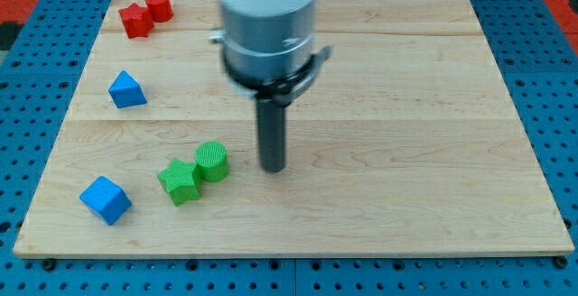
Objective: Place the blue triangle to the left of the green star
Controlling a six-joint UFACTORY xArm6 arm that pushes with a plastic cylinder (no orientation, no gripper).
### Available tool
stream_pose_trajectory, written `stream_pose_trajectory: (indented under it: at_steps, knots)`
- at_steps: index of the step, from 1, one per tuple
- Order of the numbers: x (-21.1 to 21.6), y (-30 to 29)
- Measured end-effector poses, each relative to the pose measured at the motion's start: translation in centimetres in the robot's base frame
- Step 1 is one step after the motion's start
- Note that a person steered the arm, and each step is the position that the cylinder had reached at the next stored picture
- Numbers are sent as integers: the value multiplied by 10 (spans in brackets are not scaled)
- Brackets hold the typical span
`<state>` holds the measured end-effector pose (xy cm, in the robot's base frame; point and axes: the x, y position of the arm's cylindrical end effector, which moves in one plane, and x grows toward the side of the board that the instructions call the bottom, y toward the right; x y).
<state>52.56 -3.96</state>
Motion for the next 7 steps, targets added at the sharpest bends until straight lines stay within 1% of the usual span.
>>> stream_pose_trajectory:
  at_steps: [1,2,3,4,5,6,7]
  knots:
    - [6,-48]
    - [-27,-61]
    - [-56,-42]
    - [-93,-73]
    - [-105,-159]
    - [-162,-159]
    - [-189,-205]
